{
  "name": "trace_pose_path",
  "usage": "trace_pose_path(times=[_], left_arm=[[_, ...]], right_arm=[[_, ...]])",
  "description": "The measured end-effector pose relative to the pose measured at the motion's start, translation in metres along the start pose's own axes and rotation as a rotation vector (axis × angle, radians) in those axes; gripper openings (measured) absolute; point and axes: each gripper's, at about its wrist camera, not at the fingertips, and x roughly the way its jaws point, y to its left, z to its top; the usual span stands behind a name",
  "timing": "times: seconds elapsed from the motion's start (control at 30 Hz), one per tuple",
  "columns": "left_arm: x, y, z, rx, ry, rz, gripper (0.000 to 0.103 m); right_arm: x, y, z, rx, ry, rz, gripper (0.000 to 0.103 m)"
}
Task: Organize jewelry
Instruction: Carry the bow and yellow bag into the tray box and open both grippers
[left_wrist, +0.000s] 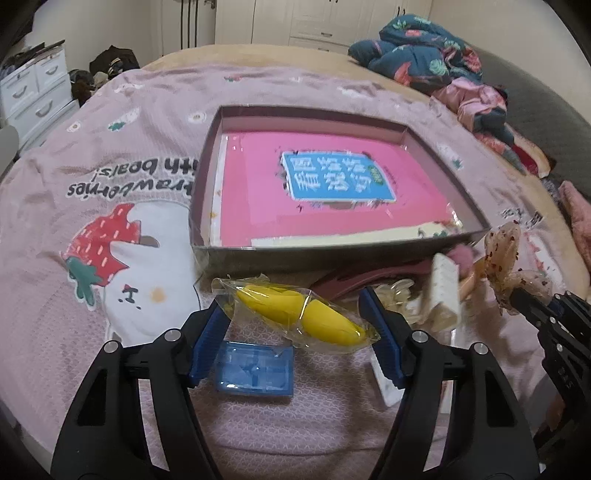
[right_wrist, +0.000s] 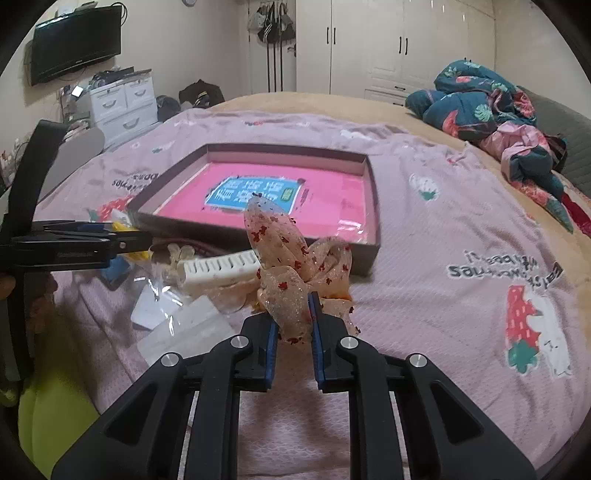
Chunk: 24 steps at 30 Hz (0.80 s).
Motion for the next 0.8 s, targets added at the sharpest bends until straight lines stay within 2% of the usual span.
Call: trace_pose_path(times=[0.33,0.8], left_arm=[[-0.017,0.006,0.031,-0.022,-0.071,0.010,0.062],[0.023,0.014,0.066,-0.057,-0.055,0.032,0.062]], right_arm=[[-0.002,-0.013,0.021,0.012,-0.037,-0.026,0.015],[0.044,-0.028,0.080,-0.014,-0.072,-0.050,0.015]])
